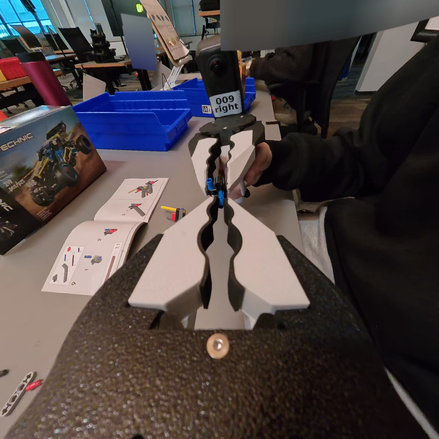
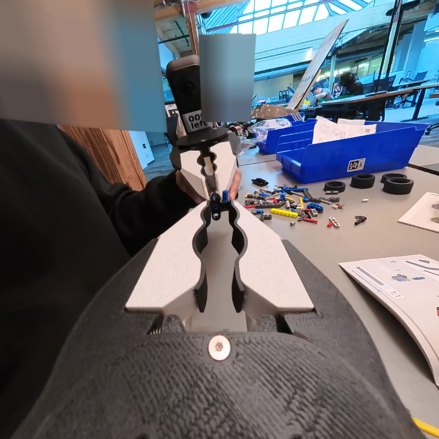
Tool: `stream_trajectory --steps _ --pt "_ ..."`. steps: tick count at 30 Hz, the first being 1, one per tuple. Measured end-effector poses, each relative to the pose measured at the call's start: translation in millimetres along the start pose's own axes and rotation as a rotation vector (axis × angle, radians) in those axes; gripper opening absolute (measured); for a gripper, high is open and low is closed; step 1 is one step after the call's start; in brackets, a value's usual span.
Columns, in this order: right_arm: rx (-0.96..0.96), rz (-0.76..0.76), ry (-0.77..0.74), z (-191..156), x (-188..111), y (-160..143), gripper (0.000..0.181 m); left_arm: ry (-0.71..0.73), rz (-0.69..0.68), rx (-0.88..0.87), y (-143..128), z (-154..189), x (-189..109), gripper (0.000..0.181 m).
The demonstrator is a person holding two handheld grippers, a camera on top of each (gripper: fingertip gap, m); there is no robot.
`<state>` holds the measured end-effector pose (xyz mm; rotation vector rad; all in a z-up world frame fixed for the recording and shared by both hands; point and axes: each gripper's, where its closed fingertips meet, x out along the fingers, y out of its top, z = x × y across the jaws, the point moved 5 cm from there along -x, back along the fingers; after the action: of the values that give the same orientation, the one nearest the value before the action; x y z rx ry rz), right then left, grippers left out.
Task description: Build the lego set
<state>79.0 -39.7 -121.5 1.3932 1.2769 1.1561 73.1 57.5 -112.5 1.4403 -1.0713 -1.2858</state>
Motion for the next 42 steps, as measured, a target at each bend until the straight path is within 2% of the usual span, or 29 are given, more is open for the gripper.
stream_trajectory --steps 6,12,15,18,22,23,24,27,30,36,39,42 --pt "0.011 0.020 -0.006 2.3 -1.6 0.0 0.013 -0.017 0.048 -0.063 -2.8 -3.0 3.1 0.002" --pt "-0.034 0.014 -0.077 2.3 -0.8 9.4 0.013 -0.039 0.186 -0.125 -2.1 -8.8 2.5 0.002" --pt "-0.198 0.036 -0.201 -3.3 4.3 23.2 0.018 -0.073 0.371 -0.248 6.2 -14.4 -2.4 0.003" --pt "-0.417 -0.021 -0.359 -7.8 8.1 28.7 0.024 -0.119 0.525 -0.400 10.4 -21.3 -7.9 0.002" --pt "-0.673 -0.031 -0.554 -12.1 5.2 38.6 0.021 -0.157 0.606 -0.501 12.8 -22.9 -6.4 0.002" --pt "-0.728 -0.034 -0.562 -15.4 6.0 39.3 0.021 -0.160 0.621 -0.518 13.3 -22.7 -5.2 0.002" --pt "-0.768 -0.050 -0.564 -17.6 7.2 38.3 0.015 -0.163 0.624 -0.535 13.5 -22.4 -3.5 0.002" --pt "-0.823 -0.101 -0.622 -13.9 8.3 34.3 0.016 -0.140 0.643 -0.557 14.8 -21.7 0.4 0.002" --pt "-0.864 -0.066 -0.668 -15.8 6.7 37.0 0.009 -0.110 0.643 -0.563 15.6 -20.2 4.9 0.002" --pt "-0.869 -0.110 -0.732 -7.9 3.2 34.0 0.006 -0.039 0.630 -0.579 11.1 -21.2 12.7 0.002" --pt "-0.773 -0.156 -0.648 -1.5 -0.7 30.9 0.006 0.030 0.542 -0.444 6.8 -21.7 14.4 0.007" --pt "-0.627 -0.188 -0.484 0.4 -7.3 28.4 0.006 0.154 0.370 -0.126 5.3 -20.7 7.3 0.029"
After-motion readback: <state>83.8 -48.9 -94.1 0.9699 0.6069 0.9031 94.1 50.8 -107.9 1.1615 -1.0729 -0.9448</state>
